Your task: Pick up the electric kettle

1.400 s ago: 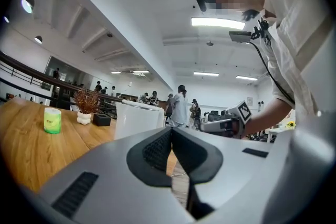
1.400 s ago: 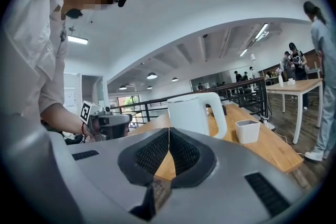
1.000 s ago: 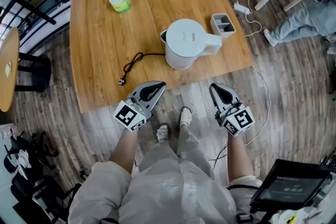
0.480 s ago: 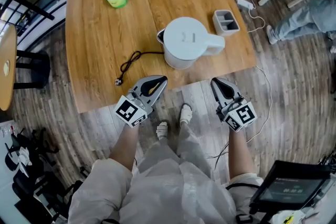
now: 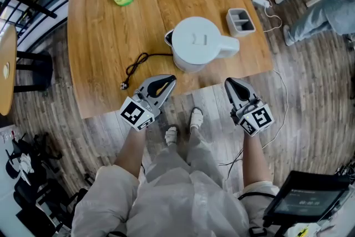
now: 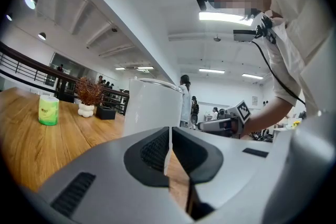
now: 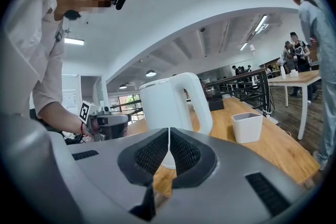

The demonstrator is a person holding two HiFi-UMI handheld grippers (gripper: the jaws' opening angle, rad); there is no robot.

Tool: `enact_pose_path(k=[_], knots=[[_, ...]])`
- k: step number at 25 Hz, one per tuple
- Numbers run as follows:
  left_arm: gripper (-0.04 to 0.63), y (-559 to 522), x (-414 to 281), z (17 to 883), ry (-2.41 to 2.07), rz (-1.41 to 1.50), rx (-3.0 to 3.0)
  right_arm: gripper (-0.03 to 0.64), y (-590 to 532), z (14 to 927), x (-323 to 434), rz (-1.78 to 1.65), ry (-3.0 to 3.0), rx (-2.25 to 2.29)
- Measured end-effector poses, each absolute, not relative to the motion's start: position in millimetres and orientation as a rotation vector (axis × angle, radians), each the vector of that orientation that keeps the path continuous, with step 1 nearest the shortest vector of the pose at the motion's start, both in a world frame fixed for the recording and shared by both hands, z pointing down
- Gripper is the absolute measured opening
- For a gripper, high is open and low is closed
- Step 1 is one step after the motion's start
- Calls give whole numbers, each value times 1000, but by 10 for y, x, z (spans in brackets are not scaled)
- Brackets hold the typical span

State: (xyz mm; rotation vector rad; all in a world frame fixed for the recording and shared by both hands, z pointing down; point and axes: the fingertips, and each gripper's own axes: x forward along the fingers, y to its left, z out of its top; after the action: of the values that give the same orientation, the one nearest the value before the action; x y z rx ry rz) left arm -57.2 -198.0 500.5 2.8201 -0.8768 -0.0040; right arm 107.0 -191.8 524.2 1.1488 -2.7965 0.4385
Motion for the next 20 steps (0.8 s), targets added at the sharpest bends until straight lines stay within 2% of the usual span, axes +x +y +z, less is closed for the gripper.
enact_pose_path(k=[13, 17, 18, 20], knots=[[12, -2074, -575, 5067, -876, 6, 2818, 14, -1992, 5319, 1073, 448, -2808, 1117], [32, -2084, -584, 5076, -872, 9, 2815, 15, -1999, 5325, 1062, 452, -2809, 1097], [42, -2089, -589, 5075, -871, 7, 2814, 21, -2000, 5324, 1054, 455, -2812, 1092], [87, -2101, -599, 5076, -868, 2, 2811, 86, -2002, 5324, 1036, 469, -2818, 1080]])
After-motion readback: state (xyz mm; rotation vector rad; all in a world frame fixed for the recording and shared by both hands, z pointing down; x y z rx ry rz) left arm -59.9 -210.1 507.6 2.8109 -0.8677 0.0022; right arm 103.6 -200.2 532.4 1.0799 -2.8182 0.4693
